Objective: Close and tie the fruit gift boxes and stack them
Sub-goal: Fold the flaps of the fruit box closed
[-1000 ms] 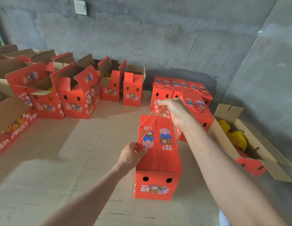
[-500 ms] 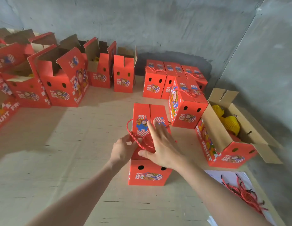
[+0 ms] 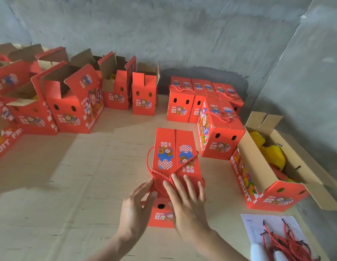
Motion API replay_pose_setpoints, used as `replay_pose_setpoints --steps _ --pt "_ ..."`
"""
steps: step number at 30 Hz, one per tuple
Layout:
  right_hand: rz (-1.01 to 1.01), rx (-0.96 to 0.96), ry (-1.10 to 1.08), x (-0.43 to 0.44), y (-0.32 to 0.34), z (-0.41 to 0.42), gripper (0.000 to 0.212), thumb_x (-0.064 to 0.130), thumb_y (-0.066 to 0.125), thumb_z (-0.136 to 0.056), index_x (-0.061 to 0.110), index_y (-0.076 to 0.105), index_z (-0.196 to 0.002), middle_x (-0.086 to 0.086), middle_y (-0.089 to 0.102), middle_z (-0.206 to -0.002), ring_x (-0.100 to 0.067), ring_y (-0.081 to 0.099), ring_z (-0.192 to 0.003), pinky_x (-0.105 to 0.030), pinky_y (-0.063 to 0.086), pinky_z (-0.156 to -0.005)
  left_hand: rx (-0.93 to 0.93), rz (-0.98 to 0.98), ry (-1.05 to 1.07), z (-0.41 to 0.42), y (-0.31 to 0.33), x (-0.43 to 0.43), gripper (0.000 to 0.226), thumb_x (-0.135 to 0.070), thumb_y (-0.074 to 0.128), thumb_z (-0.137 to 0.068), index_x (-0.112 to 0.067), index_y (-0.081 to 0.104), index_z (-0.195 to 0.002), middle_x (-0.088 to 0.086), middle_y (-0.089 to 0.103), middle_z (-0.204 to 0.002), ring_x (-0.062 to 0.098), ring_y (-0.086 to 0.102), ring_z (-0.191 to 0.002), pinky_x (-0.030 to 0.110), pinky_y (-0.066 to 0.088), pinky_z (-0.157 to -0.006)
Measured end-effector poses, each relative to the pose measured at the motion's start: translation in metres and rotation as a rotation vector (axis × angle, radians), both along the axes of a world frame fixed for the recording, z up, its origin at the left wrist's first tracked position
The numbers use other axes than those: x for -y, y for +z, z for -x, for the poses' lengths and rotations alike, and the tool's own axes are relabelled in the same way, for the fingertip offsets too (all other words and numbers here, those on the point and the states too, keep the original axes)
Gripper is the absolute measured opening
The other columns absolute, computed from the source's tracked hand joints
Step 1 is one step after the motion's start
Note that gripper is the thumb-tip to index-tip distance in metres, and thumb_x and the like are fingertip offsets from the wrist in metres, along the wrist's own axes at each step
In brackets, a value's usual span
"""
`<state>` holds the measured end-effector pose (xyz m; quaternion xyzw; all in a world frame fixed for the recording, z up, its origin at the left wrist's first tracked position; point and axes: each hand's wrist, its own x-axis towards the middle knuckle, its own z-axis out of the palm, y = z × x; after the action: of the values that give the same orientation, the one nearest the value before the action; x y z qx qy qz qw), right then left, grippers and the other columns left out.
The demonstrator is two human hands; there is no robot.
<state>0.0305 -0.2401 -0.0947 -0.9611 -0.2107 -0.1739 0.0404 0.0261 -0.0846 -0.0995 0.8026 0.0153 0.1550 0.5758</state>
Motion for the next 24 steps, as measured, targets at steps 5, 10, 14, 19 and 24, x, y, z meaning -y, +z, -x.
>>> replay_pose_setpoints --steps 5,10,14,19,24 --pt "0.055 -0.236 -0.114 0.005 0.009 -0.062 0.08 0.028 0.056 -0.089 0.04 0.007 -0.151 0.004 0.006 -0.161 -0.031 0.004 -0.147 -0.06 -0.006 -0.111 -0.151 -0.087 -0.04 -0.066 0.017 0.007 0.033 -0.013 0.063 -0.088 -0.018 0.062 -0.122 -0.015 0.068 -0.105 -0.011 0.06 -0.071 0.001 0.041 -0.063" --pt "0.052 -0.283 -0.223 0.003 0.002 -0.116 0.071 0.056 0.032 -0.094 0.029 0.001 -0.152 -0.005 -0.008 -0.161 -0.042 -0.014 -0.144 -0.064 -0.021 -0.103 -0.276 -0.092 -0.059 -0.126 0.025 0.022 0.035 -0.012 0.062 -0.087 -0.009 0.062 -0.122 0.008 0.064 -0.12 0.025 0.063 -0.104 0.04 0.053 -0.088" --pt "0.06 -0.236 -0.277 0.0 0.0 -0.15 0.066 0.05 0.031 -0.098 0.024 0.005 -0.152 -0.013 -0.003 -0.16 -0.044 -0.008 -0.144 -0.066 -0.012 -0.106 -0.254 -0.202 -0.019 -0.154 0.027 0.039 0.019 -0.012 0.055 -0.089 -0.011 0.07 -0.1 0.004 0.065 -0.081 0.023 0.057 -0.08 0.024 0.048 -0.071" --pt "0.037 -0.252 -0.284 0.022 0.003 -0.2 0.06 0.044 0.03 -0.1 0.042 -0.006 -0.149 -0.013 -0.006 -0.16 -0.046 -0.009 -0.143 -0.066 -0.011 -0.107 -0.208 -0.105 0.034 -0.197 0.036 0.072 0.03 -0.007 0.048 -0.091 -0.017 0.062 -0.115 -0.006 0.061 -0.073 0.016 0.062 -0.069 0.015 0.048 -0.058" --pt "-0.012 -0.283 -0.297 0.052 0.007 -0.254 0.065 0.039 0.041 -0.097 0.045 0.0 -0.147 -0.012 -0.005 -0.16 -0.044 -0.01 -0.144 -0.065 -0.01 -0.108 -0.133 -0.511 -0.133 -0.229 0.022 0.104 0.056 -0.001 0.037 -0.09 -0.015 0.038 -0.145 0.007 0.033 -0.152 0.025 0.04 -0.134 0.032 0.041 -0.101"
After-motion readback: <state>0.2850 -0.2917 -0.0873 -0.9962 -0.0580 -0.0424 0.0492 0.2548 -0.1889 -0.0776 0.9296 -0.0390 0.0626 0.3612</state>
